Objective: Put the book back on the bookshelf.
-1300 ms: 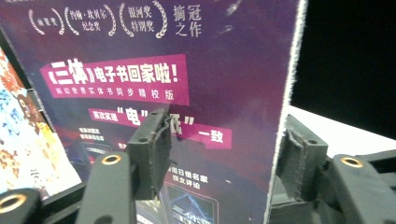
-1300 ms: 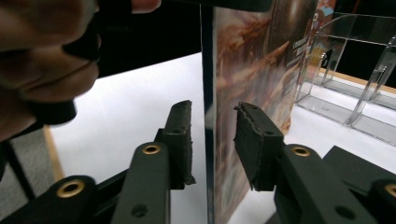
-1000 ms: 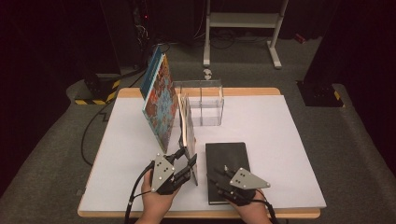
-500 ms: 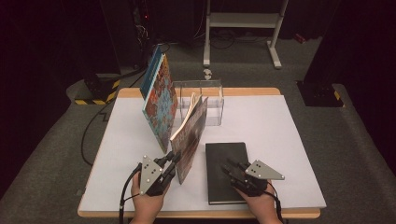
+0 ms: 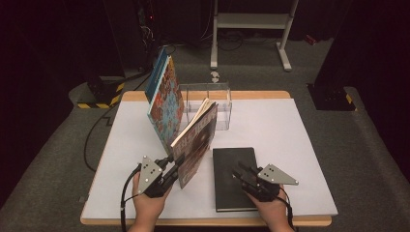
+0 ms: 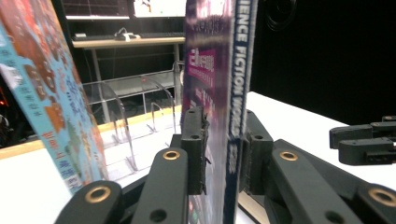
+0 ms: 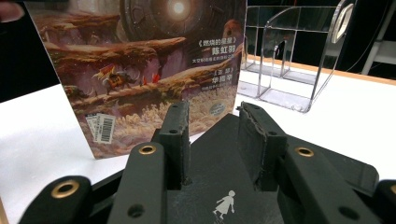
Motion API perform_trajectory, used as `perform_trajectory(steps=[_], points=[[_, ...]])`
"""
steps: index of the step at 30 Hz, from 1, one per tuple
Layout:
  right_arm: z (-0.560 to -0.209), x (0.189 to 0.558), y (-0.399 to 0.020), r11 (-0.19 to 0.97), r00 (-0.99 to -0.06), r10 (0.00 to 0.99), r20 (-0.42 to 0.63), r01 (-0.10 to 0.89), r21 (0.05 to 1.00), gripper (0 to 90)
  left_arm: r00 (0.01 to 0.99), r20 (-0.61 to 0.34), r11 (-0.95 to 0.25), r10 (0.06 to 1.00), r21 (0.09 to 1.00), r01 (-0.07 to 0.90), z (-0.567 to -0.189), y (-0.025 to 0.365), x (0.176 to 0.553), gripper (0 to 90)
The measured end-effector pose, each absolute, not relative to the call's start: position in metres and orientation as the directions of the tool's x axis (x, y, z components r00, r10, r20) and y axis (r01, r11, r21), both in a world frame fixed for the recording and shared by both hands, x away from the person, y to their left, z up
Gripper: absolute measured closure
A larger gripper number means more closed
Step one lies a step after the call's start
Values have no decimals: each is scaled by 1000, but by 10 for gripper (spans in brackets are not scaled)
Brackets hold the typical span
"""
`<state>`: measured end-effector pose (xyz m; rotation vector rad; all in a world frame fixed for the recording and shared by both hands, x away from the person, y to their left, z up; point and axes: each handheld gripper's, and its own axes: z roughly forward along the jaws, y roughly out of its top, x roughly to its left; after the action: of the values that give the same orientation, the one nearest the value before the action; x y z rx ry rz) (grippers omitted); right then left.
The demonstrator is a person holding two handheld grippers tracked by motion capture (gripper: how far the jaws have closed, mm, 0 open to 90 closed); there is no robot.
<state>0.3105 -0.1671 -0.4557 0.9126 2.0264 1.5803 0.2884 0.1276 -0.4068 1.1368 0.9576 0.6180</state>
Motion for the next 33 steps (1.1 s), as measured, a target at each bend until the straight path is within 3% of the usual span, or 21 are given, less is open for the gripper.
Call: perform_trajectory(steps=[5,8,11,20,25,33], points=[[-457,310,-167,140,-702,708,80,250,958,630,454,-323,318,830,944,89,-403,121,306,739],[-456,309,-167,139,-703,706,82,250,958,630,447,-314,301,838,948,102,-401,121,312,814],[-456,309,-168,135,-703,706,83,249,959,630,450,-305,290,839,951,105,-400,121,315,831],[-455,310,-171,121,-700,708,92,250,961,631,462,-258,265,848,963,52,-395,109,324,839],[-454,309,-173,117,-698,710,93,247,962,631,465,-272,311,842,950,-8,-387,108,333,840],[-453,309,-176,107,-697,711,99,246,963,632,466,-297,319,833,947,33,-403,110,342,839]])
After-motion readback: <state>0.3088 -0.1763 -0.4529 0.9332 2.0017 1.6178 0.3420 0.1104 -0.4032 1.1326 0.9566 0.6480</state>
